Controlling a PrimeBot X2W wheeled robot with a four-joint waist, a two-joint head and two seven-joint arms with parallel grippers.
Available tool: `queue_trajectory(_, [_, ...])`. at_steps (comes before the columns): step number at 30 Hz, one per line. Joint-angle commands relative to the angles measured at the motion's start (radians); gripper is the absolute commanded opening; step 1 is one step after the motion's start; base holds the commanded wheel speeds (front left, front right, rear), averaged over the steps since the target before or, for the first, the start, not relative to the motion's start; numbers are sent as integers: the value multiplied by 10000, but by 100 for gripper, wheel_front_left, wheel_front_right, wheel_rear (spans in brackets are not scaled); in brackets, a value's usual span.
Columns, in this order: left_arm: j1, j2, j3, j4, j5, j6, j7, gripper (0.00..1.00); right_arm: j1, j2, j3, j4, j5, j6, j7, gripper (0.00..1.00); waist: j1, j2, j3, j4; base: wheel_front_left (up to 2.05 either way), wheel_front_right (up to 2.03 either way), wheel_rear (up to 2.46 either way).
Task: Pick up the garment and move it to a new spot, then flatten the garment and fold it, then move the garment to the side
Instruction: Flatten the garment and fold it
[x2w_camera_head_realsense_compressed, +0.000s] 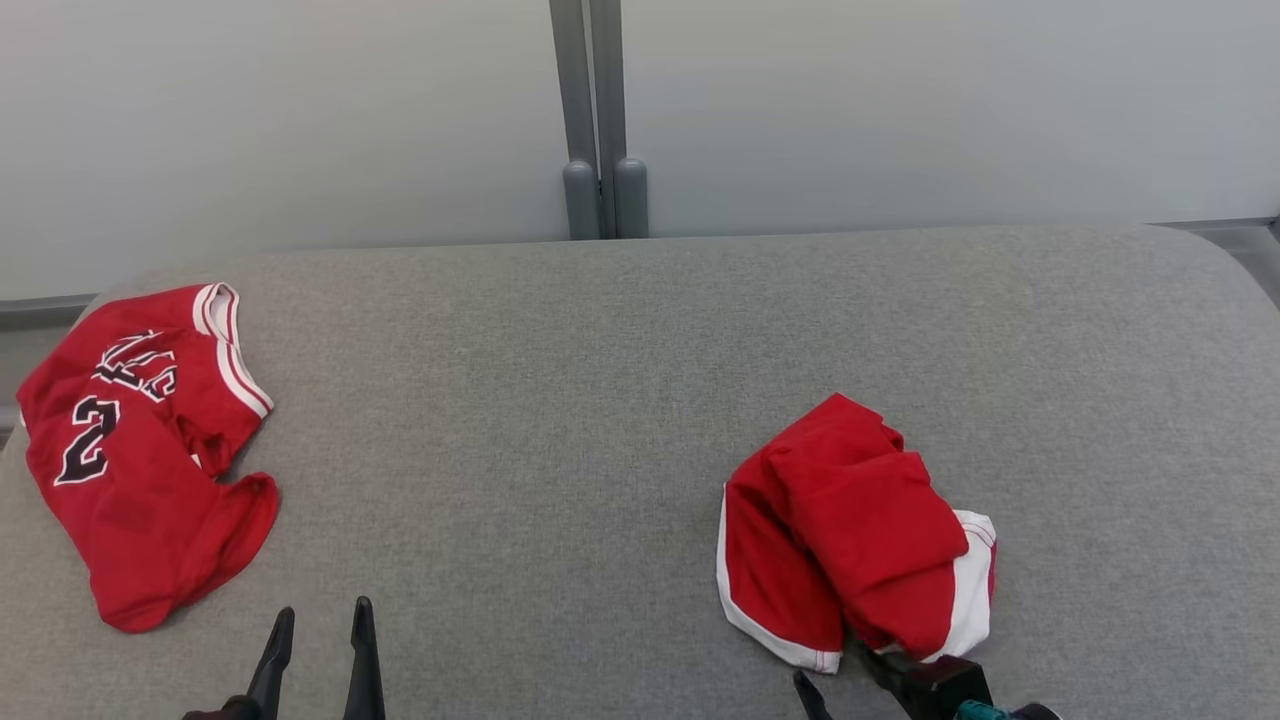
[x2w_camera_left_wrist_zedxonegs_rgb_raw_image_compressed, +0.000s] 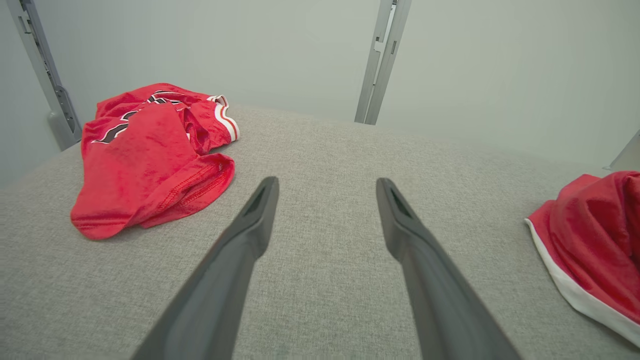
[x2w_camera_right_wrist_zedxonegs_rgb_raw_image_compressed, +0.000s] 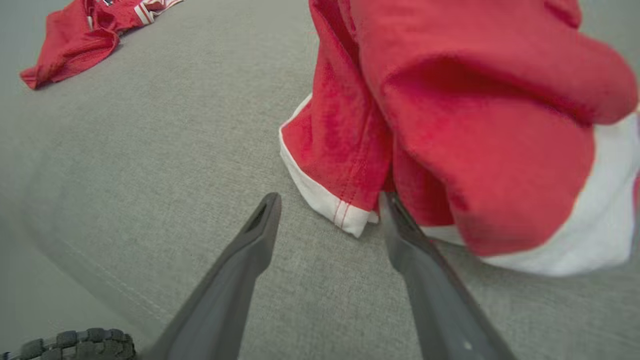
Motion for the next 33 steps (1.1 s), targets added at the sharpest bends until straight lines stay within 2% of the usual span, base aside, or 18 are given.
queue_trajectory(1, [-136, 5, -36, 17, -112, 18, -8, 100, -111, -77, -6, 255, 110, -14, 191, 100, 0, 0, 82, 109, 0, 0, 0])
queue_trajectory(5, [-95, 6, -60, 38, -173, 94, -8, 100, -331, -1, -28, 766, 349, -10, 731, 100, 0, 0, 150, 206, 0, 0, 0])
queue_trajectory(19, [-327, 6, -181, 130, -336, 247, -7, 100, -1164, 128, -381, 1129, 561, -10, 1960, 100, 0, 0, 412, 273, 0, 0, 0])
queue_trajectory(20, [-356, 6, -209, 157, -358, 241, -7, 100, -1249, 134, -259, 1160, 558, -10, 2102, 87, 0, 0, 465, 291, 0, 0, 0])
queue_trajectory(21, [-399, 6, -242, 185, -372, 237, -8, 100, -1361, 151, -106, 1203, 593, -10, 2285, 55, 0, 0, 512, 316, 0, 0, 0])
queue_trajectory(22, [-423, 6, -254, 216, -379, 230, -8, 100, -1427, 157, 3, 1233, 682, -10, 2431, 31, 0, 0, 542, 337, 0, 0, 0])
queue_trajectory(23, [-439, 6, -260, 244, -381, 221, -7, 100, -1485, 154, 72, 1251, 787, -10, 2596, 22, 0, 0, 558, 360, 0, 0, 0])
queue_trajectory(25, [-463, 7, -235, 303, -394, 223, -8, 100, -1548, 162, 230, 1213, 1008, -10, 2903, 16, 0, 0, 576, 414, 0, 0, 0])
queue_trajectory(26, [-477, 7, -217, 318, -405, 238, -8, 100, -1575, 163, 336, 1154, 1106, -9, 3046, 3, 0, 0, 575, 441, 0, 0, 0])
queue_trajectory(27, [-495, 7, -192, 334, -416, 256, -8, 100, -1625, 131, 431, 1039, 1216, -9, 3174, 0, 0, 0, 572, 472, 0, 0, 0])
queue_trajectory(30, [-538, 7, -162, 368, -438, 257, -7, 100, -1940, -50, 986, 268, 1685, -9, 3603, 0, 0, 0, 545, 556, 0, 0, 0])
queue_trajectory(33, [-569, 7, -139, 428, -440, 250, -7, 100, -2630, -541, 1799, -925, 2259, -9, 4341, 0, 0, 0, 436, 621, 0, 0, 0])
